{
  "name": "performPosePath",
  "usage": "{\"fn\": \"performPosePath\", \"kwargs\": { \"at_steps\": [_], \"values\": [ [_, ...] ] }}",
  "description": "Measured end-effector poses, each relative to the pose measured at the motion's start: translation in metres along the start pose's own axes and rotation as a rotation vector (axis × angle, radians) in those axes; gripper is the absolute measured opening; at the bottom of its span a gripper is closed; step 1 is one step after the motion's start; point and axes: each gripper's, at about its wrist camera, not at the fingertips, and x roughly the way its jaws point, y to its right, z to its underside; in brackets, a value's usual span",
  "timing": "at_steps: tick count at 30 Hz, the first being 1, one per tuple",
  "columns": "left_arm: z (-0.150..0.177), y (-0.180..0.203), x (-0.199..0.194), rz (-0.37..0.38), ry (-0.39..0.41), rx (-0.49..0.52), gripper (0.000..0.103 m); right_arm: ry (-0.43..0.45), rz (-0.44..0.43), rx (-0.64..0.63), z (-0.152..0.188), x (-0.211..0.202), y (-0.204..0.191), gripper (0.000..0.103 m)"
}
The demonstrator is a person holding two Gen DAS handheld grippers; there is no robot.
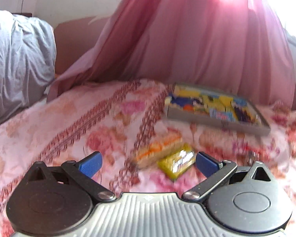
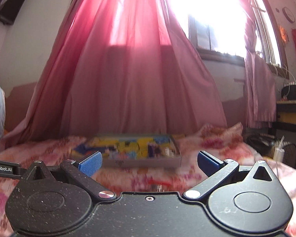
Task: Organize snacks
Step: 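Move both grippers back over the remaining snacks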
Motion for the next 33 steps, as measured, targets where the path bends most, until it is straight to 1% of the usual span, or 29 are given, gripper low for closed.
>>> {"fn": "performPosePath", "kwargs": {
  "at_steps": [3, 6, 11, 17, 22, 28, 33],
  "values": [
    [0.014, -0.002, 0.0, 0.007, -0.037, 0.024, 0.103, -0.055, -0.019, 0.007, 0.008, -0.008, -0.005, 0.102],
    [0.024, -0.001, 0.001, -0.009, -0.064, 0.058, 0.103, -0.103, -0.032, 0.001, 0.014, -0.01, -0.011, 0.102],
    [0.028, -0.003, -0.001, -0.031, -0.077, 0.067, 0.103, -0.159, -0.051, -0.024, 0.019, -0.005, -0.018, 0.102],
    [0.03, -0.006, 0.001, -0.056, -0.101, 0.064, 0.103, -0.264, -0.05, -0.022, 0.026, 0.01, -0.019, 0.102],
    [0.032, -0.005, 0.003, -0.064, -0.115, 0.069, 0.103, -0.301, -0.052, -0.026, 0.031, 0.017, -0.02, 0.102],
    [0.03, -0.004, 0.005, -0.071, -0.125, 0.046, 0.103, -0.323, -0.062, -0.026, 0.033, 0.02, -0.02, 0.102],
    [0.03, -0.003, 0.006, -0.073, -0.126, 0.05, 0.103, -0.367, -0.075, -0.034, 0.036, 0.028, -0.023, 0.102]
  ]
}}
